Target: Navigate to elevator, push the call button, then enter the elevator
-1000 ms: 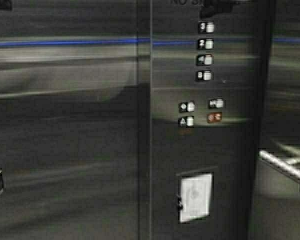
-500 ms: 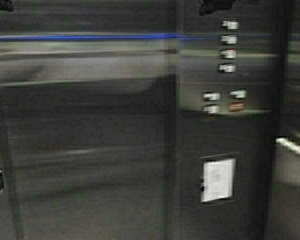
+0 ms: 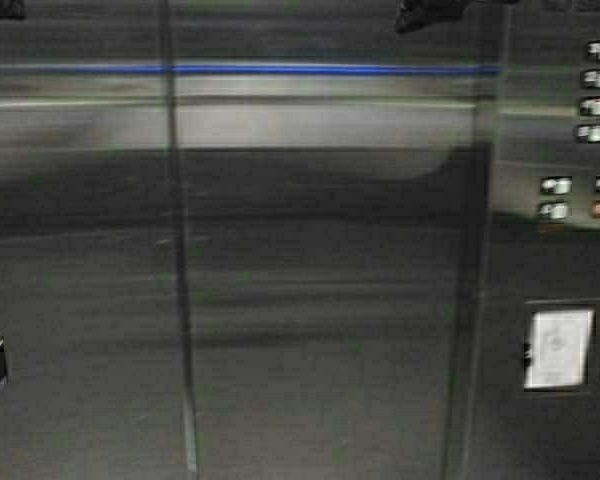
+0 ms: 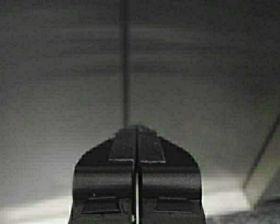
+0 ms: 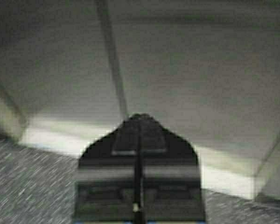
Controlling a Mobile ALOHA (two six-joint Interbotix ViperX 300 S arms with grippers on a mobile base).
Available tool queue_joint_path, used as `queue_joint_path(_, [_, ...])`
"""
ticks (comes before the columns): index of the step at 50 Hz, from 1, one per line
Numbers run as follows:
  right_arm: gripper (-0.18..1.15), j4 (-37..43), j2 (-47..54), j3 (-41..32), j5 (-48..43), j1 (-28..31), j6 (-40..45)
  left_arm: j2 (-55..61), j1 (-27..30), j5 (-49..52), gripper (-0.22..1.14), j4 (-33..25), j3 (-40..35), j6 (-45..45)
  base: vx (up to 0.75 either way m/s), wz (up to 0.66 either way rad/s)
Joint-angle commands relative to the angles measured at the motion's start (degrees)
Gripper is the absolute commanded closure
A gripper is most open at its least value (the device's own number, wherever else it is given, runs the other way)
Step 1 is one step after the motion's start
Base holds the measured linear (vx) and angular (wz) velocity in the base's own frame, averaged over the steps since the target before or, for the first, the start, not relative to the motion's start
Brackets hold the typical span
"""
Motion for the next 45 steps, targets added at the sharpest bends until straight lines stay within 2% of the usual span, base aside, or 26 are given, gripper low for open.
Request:
queue_joint_path(1, [0.91, 0.09, -0.53, -0.35, -0.97, -0.18, 0.09, -0.09, -0.18, -0.53, 0.9, -0.09, -0.62, 0.26, -0.23, 0.14])
queue_joint_path(27, [0.91, 0.18, 3.34, -0.26, -2.02, 1.05, 0.09, 1.05, -0.18, -1.49, 0.9, -0.09, -0.88, 0.09, -0.19, 0.03])
queue_joint_path(45, [0.91, 0.18, -0.26, 0.26, -1.93, 2.11, -0.18, 0.0, -0.18, -1.58, 0.9, -0.09, -0.35, 0.0, -0.15, 0.02])
